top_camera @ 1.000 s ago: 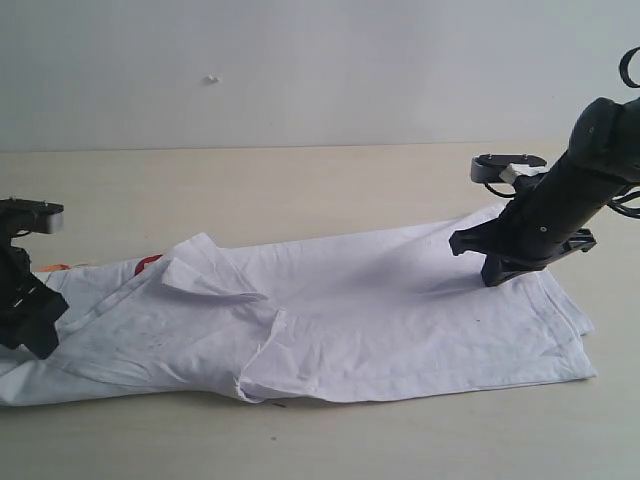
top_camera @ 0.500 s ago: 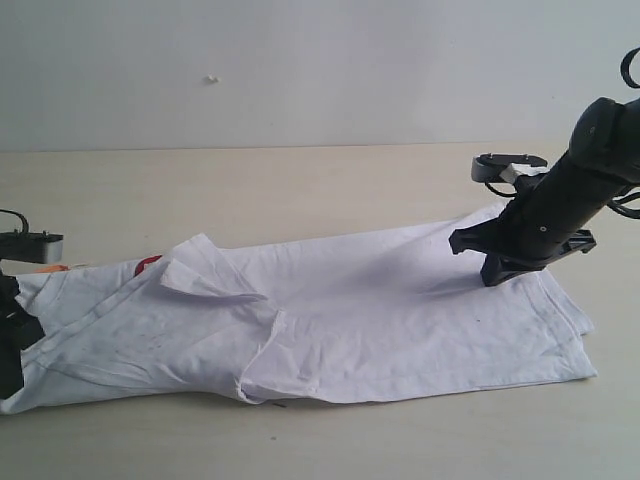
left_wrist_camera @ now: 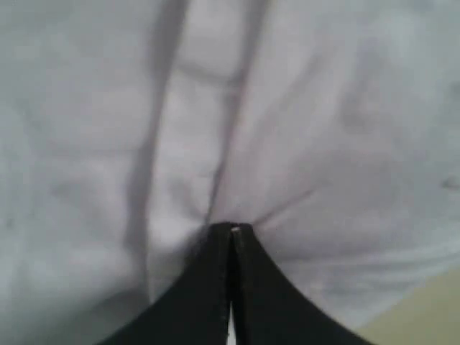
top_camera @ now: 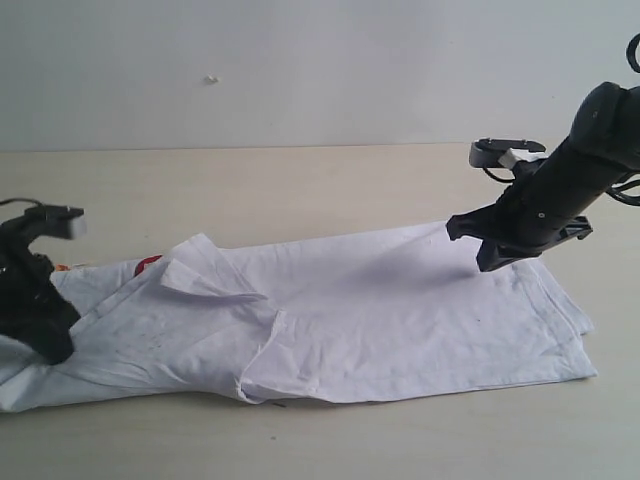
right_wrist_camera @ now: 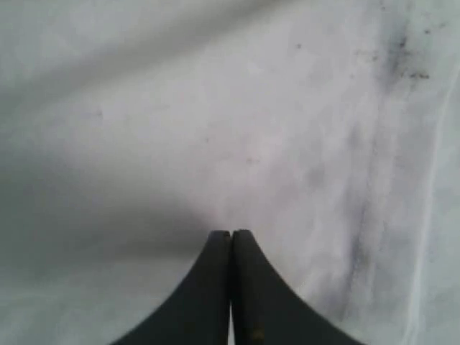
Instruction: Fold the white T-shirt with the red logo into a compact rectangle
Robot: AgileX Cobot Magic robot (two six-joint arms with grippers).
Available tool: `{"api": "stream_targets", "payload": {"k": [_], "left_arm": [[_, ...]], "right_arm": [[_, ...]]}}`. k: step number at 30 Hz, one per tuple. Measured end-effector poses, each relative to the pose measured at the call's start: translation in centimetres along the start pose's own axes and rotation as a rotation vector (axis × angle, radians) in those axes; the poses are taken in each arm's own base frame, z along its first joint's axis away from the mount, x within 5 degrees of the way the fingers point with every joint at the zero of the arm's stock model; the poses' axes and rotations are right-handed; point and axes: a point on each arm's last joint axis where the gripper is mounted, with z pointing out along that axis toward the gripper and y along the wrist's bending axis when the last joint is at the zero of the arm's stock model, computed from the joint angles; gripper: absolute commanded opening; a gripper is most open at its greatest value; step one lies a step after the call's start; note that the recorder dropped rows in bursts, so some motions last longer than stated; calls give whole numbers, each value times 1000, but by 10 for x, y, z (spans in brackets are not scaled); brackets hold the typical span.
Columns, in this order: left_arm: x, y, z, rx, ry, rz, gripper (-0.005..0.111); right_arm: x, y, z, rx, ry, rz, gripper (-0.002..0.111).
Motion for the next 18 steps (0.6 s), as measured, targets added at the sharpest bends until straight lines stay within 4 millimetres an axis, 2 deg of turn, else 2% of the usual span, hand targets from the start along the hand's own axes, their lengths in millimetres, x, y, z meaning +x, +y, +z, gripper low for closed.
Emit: {"api": "stream_targets", "payload": {"k": [1, 4, 7, 9, 11, 14, 15, 16, 18], "left_arm": [[3, 5, 6, -32, 38, -38, 0], [8, 15, 5, -169, 106, -184, 0], [8, 19, 3, -213, 104, -227, 0], [6, 20, -1, -236, 75, -232, 0], [-2, 27, -14, -322, -53, -235, 7], [-2, 32, -30, -366, -149, -304, 32], [-1, 36, -34, -372, -173, -343, 57], [5, 45, -38, -376, -192, -419, 71], [14, 57, -42, -374, -200, -504, 71]], "right_arm": [[1, -1, 3, -2, 13, 0, 0], [5, -2, 12, -4, 45, -2, 0], [5, -1, 12, -8, 47, 2, 0], [5, -1, 12, -9, 47, 3, 0], [5, -1, 12, -9, 47, 3, 0], [5, -1, 12, -9, 47, 3, 0], [4, -1, 12, -9, 45, 3, 0], [4, -1, 12, -9, 45, 3, 0], [4, -1, 12, -9, 45, 3, 0]]}}
